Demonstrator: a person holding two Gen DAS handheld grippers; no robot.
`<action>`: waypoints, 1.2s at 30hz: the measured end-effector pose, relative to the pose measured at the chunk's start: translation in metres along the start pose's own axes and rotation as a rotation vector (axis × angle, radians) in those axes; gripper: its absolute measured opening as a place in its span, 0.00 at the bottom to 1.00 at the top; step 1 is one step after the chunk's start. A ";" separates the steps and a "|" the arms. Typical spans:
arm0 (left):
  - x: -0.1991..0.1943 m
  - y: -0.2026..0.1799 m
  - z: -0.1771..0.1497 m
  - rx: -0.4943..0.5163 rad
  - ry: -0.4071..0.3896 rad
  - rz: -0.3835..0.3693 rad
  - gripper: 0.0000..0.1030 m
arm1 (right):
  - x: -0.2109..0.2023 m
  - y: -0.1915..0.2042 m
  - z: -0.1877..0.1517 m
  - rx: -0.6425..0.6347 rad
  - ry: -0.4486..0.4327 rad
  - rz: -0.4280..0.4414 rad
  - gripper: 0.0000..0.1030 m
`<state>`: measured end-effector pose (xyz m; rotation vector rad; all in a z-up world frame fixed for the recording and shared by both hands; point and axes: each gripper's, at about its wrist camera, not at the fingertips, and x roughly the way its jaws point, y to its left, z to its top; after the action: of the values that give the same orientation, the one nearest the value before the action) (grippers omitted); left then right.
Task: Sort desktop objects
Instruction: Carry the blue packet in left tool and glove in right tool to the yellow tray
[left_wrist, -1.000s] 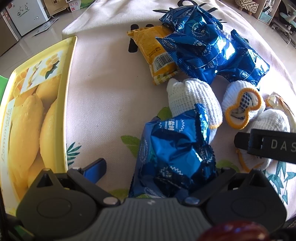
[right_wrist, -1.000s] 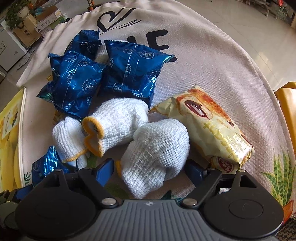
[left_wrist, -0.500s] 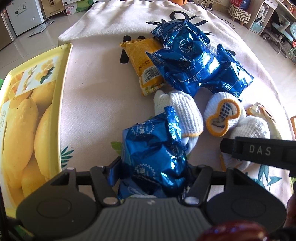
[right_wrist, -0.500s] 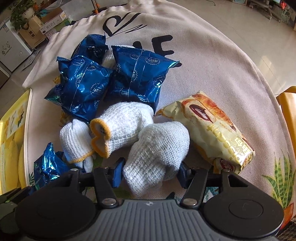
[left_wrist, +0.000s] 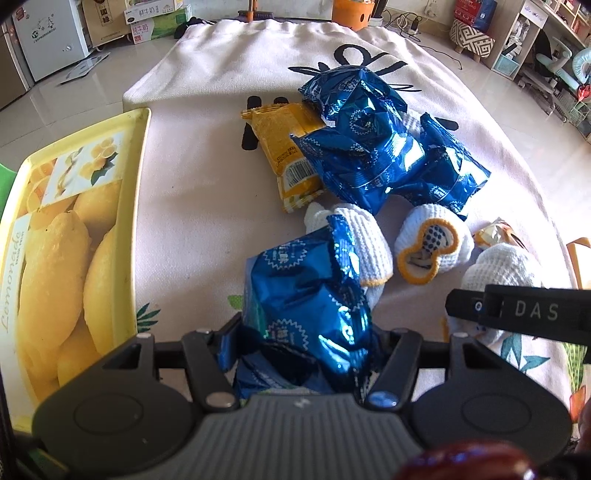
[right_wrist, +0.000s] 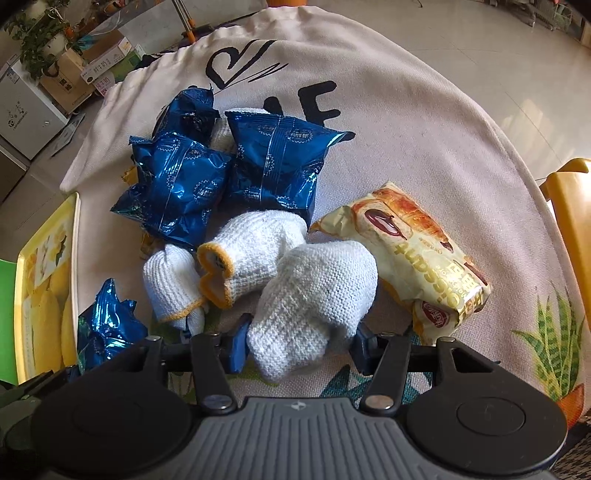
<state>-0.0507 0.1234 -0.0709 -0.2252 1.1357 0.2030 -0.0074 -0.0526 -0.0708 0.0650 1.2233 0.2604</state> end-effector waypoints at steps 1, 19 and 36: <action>-0.001 0.000 -0.001 0.003 -0.003 0.001 0.58 | -0.001 0.001 -0.001 -0.007 -0.005 -0.007 0.53; -0.032 0.003 0.007 -0.034 -0.060 -0.054 0.58 | -0.047 0.023 0.019 -0.126 -0.058 0.015 0.53; -0.051 0.040 0.030 -0.184 -0.127 -0.007 0.58 | -0.037 0.059 0.041 -0.145 -0.108 0.128 0.53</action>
<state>-0.0562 0.1682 -0.0151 -0.3744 0.9904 0.3119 0.0097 -0.0004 -0.0112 0.0311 1.0909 0.4515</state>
